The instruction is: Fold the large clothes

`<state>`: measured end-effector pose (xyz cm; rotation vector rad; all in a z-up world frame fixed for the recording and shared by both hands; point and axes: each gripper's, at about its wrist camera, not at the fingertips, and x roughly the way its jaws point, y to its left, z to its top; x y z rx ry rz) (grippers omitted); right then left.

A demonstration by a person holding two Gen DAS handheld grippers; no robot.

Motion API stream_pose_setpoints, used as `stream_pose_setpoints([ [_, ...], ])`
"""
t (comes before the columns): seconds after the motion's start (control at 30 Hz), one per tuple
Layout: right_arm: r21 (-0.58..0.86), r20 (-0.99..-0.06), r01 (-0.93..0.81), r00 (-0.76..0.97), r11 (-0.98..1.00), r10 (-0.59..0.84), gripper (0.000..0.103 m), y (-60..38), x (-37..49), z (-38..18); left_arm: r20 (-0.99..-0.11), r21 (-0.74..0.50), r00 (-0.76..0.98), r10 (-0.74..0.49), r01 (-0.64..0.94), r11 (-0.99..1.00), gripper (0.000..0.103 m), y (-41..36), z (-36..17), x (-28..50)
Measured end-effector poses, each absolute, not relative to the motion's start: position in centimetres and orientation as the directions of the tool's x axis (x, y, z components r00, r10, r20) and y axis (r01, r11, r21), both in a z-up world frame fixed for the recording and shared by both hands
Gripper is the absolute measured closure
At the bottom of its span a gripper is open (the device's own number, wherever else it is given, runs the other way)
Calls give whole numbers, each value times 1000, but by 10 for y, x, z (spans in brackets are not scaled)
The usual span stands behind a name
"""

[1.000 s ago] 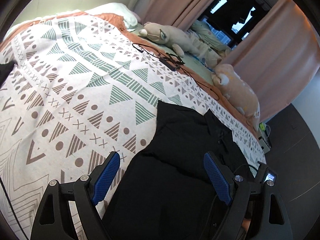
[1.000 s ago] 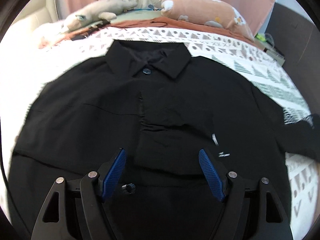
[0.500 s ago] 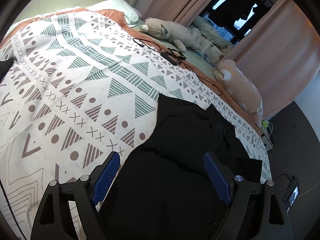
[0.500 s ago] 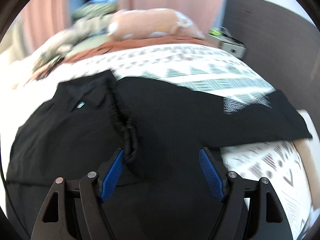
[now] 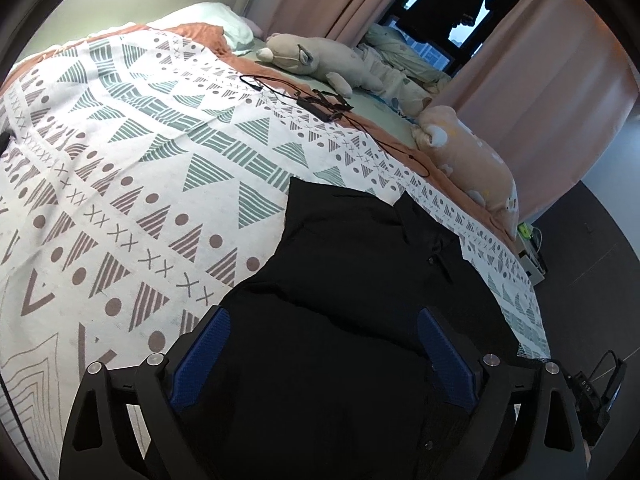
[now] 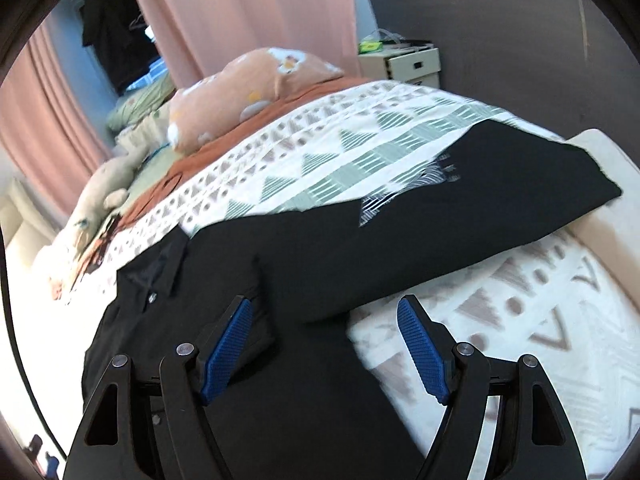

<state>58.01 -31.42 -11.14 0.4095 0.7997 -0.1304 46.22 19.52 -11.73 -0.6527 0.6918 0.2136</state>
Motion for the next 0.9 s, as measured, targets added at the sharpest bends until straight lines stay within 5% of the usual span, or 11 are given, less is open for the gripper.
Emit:
stream_pose_setpoints([
  [0.6,499,-714,468,699,730,39,29,-435,596,-179,-674,-460,739,-5,-414,786,0,174,-133,471],
  [0.77,518,-705,508,709,688,7,56,-456,607,-194,-689,-457,724,-22,-411,789,1,168,-140,475],
  [0.83,534,-694,512,720,673,3,89,-462,608,-197,-692,-452,722,-23,-408,793,0,165,-140,476],
  [0.9,524,-679,488,734,698,-4,97,-460,608,-191,-692,-451,721,-24,-406,795,0,165,-140,476],
])
